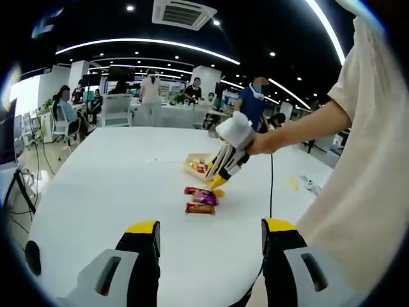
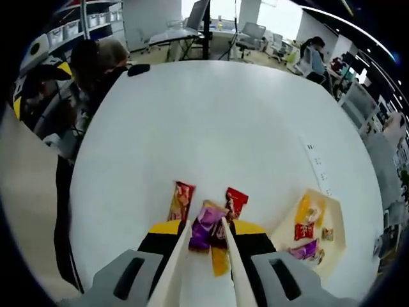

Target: Place the target food into the container with the food tongs after gripping and lifting it, then release it inside without dropping or visibly crushing the food.

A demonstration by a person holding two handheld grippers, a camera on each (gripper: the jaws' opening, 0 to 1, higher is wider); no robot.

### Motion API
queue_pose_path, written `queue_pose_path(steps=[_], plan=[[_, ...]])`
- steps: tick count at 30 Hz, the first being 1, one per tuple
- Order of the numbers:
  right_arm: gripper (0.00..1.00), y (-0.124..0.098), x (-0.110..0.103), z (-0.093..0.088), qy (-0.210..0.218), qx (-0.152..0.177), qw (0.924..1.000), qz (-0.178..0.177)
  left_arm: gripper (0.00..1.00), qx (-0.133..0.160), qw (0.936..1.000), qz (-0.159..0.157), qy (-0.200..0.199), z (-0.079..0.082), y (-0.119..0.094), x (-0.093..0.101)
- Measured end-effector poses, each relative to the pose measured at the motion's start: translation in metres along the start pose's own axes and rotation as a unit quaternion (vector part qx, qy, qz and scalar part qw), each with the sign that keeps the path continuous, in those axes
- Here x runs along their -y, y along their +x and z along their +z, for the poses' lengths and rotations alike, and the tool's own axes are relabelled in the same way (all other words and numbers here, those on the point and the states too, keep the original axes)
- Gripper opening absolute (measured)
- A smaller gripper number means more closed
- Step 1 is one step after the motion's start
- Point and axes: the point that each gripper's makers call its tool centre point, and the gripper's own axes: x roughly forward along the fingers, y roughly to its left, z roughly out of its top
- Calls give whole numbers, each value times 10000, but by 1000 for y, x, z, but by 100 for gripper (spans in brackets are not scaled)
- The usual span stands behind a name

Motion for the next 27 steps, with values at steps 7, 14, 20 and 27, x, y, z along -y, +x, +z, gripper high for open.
queue_pose_path(steps=[7,14,20,27], plan=[[28,7,-5,-3,27,-44,10000,59,64,-4,10000,-2,-34,-1,0,-1],[28,12,-5,-5,64,-99,9999,60,64,-21,10000,21,-53,-2,0,-4],[28,17,-7,-10,122,-149,9998,103,64,-48,9999,32,-90,-4,1,-5],[28,21,-7,-12,126,-210,9996,127,64,-77,9999,42,-125,-6,1,-7]])
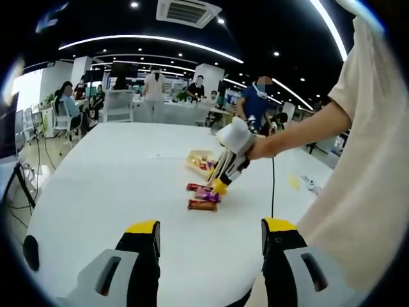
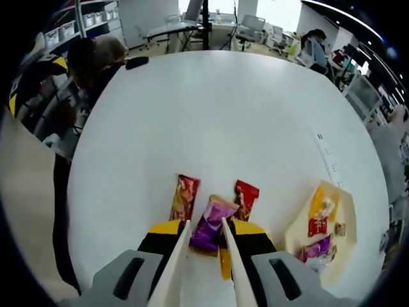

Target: Place the target food into the container with the food tongs after gripping and lifting it, then release it inside without dropping or visibly crushing the food.

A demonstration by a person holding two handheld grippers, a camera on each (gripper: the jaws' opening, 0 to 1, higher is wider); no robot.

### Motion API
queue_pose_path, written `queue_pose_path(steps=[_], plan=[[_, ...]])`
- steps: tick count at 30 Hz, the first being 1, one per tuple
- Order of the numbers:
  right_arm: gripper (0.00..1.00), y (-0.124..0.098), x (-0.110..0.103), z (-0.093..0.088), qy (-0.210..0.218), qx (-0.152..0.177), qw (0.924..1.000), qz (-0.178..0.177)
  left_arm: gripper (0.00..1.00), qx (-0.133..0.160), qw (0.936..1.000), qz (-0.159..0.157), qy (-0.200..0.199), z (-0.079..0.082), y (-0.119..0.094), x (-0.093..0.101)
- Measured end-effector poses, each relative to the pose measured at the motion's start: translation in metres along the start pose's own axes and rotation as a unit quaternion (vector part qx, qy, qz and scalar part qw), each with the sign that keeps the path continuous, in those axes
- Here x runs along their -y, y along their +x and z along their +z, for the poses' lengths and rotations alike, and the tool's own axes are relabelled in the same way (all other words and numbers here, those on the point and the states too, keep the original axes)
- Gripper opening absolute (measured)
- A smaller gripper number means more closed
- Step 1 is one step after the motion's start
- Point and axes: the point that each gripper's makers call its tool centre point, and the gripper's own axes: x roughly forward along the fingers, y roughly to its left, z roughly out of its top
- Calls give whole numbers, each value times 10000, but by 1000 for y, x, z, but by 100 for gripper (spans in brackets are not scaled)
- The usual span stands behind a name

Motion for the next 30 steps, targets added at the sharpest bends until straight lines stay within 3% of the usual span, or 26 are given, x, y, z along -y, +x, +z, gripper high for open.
queue_pose_path(steps=[3,7,13,19,23,30], plan=[[28,1,1,0,-89,-46,9999,9,64,-17,10000,0,-11,-1,0,-1],[28,0,0,-1,-818,-229,9963,152,64,-27,10000,8,-41,-2,1,-2],[28,-1,1,1,-1385,-326,9894,286,64,-35,10000,25,-84,-3,2,-4],[29,-1,5,6,-1658,-333,9850,348,64,-32,9999,43,-125,-3,4,-5],[29,-2,9,9,-1556,-301,9867,371,64,-42,9999,35,-151,-4,6,-5],[29,5,-3,5,-1815,-391,9810,570,64,-38,9998,48,-188,-4,7,-6]])
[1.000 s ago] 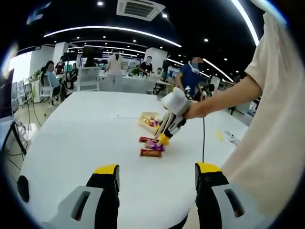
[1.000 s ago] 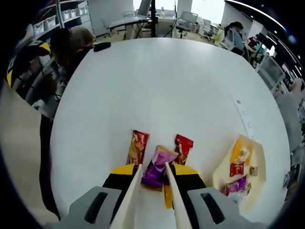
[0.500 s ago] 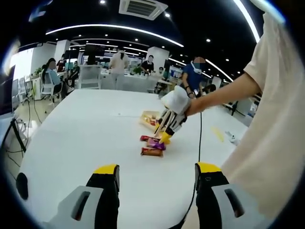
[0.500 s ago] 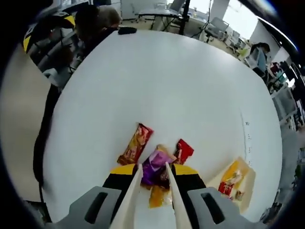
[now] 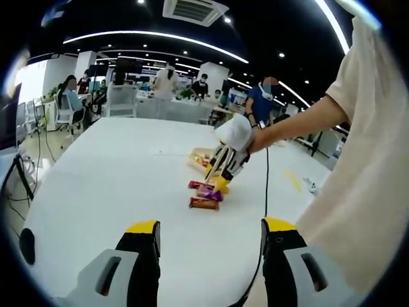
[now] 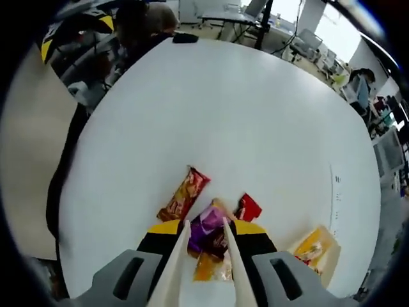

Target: Place the target food into the container with the food tongs after gripping and lifting it, then release it inside without dropping or visibly crushing the food.

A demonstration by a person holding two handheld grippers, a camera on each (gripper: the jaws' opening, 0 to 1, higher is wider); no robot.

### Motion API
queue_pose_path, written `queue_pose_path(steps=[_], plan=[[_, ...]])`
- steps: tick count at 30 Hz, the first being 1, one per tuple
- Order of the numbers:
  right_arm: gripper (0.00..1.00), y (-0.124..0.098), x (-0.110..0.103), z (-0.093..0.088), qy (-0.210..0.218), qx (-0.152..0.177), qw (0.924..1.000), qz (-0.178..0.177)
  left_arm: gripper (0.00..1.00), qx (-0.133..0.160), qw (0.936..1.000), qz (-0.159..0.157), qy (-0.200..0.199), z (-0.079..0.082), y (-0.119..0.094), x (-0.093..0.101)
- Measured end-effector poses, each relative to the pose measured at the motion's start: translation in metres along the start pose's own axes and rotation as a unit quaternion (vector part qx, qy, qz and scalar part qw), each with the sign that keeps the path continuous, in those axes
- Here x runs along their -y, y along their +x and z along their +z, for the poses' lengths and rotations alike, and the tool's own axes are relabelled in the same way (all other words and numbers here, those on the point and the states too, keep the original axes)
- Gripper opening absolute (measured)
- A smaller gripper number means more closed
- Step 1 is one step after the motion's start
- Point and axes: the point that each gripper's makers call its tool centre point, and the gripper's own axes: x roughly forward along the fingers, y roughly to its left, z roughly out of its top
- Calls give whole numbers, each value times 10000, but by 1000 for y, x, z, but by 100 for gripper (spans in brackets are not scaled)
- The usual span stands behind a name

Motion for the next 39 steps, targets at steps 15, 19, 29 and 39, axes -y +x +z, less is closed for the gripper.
queue_pose_path(steps=[15,19,29,39], plan=[[30,12,1,-7,-205,-186,9996,86,63,-3,9999,95,-76,0,-1,-7],[30,13,1,-8,-213,-207,9995,113,63,-1,9999,116,-79,1,0,-10],[29,15,1,-8,-88,-175,9997,161,63,6,9999,116,-124,0,4,-10],[29,10,11,-10,938,68,9954,-152,63,-11,9999,100,-138,-1,4,-9]])
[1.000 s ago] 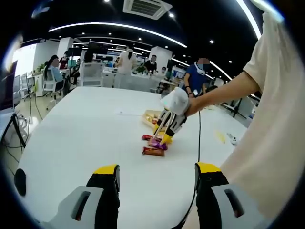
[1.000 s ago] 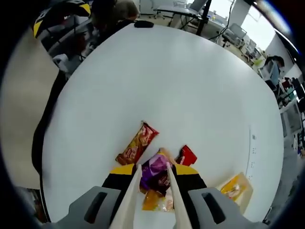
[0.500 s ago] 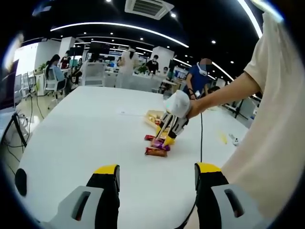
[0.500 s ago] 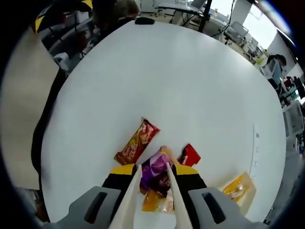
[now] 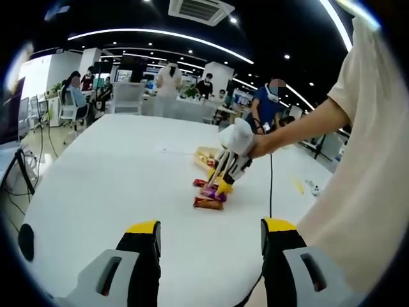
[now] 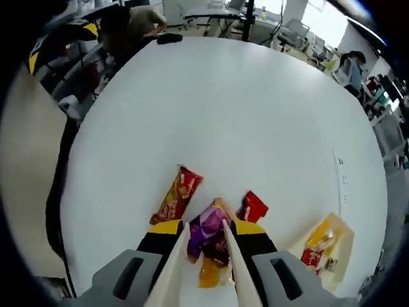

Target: Place the target food into the container with the food tongs after gripping and lifting it, then release it inside without dropping or visibly crushing the food.

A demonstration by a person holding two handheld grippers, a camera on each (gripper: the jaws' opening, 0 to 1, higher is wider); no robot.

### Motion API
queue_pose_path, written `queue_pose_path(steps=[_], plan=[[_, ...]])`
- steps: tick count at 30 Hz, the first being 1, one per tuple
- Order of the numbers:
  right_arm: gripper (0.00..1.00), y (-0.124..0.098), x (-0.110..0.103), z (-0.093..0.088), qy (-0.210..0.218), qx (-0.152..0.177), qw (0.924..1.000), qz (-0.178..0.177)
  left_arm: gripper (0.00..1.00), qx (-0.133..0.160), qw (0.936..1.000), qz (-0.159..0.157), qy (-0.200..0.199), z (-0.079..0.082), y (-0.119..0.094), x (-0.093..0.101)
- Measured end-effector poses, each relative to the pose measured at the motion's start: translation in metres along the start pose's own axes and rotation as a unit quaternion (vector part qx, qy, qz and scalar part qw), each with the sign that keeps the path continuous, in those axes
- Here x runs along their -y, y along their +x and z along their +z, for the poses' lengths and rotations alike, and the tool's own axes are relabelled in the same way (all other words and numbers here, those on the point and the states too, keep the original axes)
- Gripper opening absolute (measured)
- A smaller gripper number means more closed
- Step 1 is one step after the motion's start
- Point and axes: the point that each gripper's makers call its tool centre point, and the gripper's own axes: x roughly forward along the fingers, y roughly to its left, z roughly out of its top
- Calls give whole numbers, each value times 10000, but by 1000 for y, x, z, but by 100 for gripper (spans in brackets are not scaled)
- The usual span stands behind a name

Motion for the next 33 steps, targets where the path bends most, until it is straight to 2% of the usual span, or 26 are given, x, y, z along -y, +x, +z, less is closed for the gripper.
queue_pose_path(steps=[7,12,15,17,33], plan=[[29,-5,-5,-6,543,43,9985,-30,63,-19,10000,-23,8,-1,0,1],[30,-1,-7,-5,634,27,9980,-28,63,-5,10000,-78,48,1,3,4],[30,3,-7,-3,619,-13,9981,-27,63,7,10000,-81,51,2,3,4],[30,5,-7,-4,464,-108,9988,-64,63,3,10000,-66,45,1,3,3],[28,14,-9,1,358,-104,9993,-45,62,-4,10000,-21,2,-1,0,2]])
